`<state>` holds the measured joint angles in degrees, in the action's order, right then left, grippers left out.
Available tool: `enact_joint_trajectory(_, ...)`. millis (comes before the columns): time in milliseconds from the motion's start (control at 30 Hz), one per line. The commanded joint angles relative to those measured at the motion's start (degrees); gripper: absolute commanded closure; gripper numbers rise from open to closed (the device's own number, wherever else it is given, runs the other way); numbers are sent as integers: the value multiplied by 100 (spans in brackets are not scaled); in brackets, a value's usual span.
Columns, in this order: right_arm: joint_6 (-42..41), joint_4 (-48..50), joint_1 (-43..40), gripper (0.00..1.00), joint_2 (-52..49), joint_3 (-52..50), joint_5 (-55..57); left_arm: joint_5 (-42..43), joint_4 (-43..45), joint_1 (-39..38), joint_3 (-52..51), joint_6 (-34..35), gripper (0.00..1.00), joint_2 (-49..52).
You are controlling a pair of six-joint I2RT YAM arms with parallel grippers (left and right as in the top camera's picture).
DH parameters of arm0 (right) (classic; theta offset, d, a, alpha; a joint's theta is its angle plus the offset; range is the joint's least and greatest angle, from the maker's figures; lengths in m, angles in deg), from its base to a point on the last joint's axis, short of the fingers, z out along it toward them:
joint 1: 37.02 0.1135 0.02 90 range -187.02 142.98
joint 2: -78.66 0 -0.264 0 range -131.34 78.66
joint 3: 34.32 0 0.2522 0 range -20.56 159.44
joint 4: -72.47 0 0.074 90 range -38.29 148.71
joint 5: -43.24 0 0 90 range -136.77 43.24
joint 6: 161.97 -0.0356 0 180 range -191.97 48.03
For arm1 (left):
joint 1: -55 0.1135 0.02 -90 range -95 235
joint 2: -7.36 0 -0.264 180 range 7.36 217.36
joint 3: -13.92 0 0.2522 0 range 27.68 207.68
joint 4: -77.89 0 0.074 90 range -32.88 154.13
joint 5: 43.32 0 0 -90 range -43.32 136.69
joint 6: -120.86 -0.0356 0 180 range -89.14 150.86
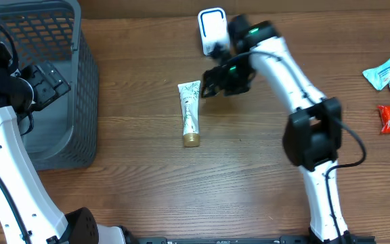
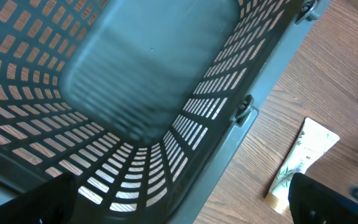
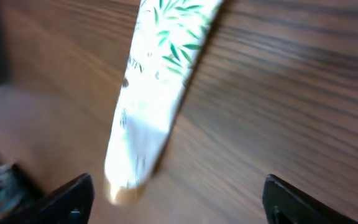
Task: Scan the item barcode
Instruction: 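Move the right gripper to the Pantene tube, then grasp the Pantene tube with the right gripper and lift it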
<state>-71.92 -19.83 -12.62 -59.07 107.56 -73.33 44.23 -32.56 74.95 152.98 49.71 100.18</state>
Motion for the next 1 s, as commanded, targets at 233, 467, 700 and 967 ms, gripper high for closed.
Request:
enact_joint_trajectory(233,-1462,1244,1272,21,214,-866,1720,-72,-9,-9,37,-109,0,20)
enact_joint_trajectory(467,-2273,1576,1648,34,214,-1185,2791,-70,-9,-9,37,-109,0,20)
enact_joint_trajectory(700,-2452,1622,1672,58,214,-1305,3062,-72,-9,-9,37,-109,0,20)
enact_joint_trajectory(967,-2426,1600,1665,88,221,-1113,3060,-72,-7,-9,37,-109,0,20)
